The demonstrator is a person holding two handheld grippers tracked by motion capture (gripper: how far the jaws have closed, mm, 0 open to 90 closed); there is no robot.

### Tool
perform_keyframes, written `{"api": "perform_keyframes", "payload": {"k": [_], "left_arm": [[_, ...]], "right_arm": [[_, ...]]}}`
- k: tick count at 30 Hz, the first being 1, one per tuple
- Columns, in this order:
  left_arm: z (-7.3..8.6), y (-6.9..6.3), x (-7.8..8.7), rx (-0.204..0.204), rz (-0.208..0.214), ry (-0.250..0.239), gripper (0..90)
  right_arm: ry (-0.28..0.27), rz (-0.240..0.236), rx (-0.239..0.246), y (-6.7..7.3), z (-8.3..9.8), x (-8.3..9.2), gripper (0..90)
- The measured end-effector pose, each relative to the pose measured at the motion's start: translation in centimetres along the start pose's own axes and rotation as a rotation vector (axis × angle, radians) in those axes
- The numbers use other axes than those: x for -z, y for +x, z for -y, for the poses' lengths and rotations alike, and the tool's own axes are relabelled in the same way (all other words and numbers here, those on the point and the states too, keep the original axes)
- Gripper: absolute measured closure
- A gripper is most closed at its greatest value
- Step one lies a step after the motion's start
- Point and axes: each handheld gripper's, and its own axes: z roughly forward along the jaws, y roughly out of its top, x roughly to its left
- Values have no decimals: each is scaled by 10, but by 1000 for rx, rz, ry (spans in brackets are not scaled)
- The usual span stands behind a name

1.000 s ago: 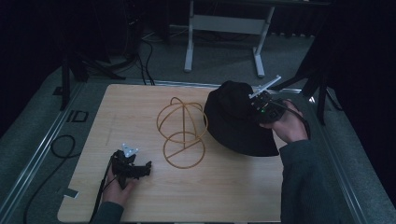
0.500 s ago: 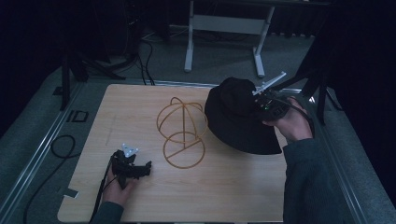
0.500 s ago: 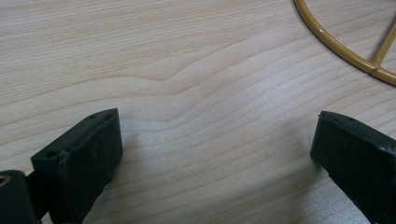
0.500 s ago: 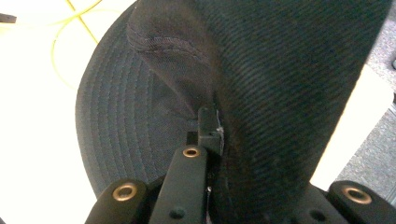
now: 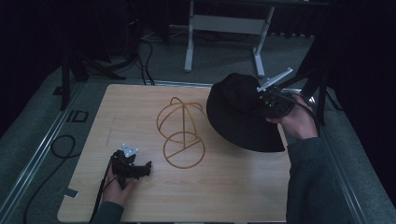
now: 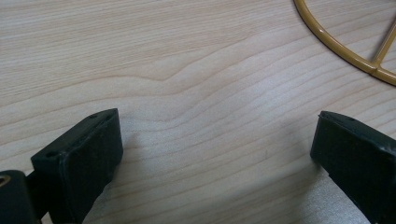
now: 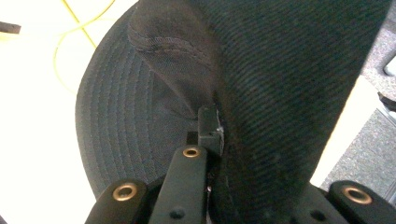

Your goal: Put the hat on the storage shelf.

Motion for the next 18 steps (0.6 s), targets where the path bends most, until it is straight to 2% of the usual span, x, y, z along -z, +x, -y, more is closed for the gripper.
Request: {"api": "perform_keyframes", "payload": {"k": [18], "left_arm": [[0,0,0,-2,0,1,26]], "right_arm": [[-57,-14,-16,-3,2,12,882]]}}
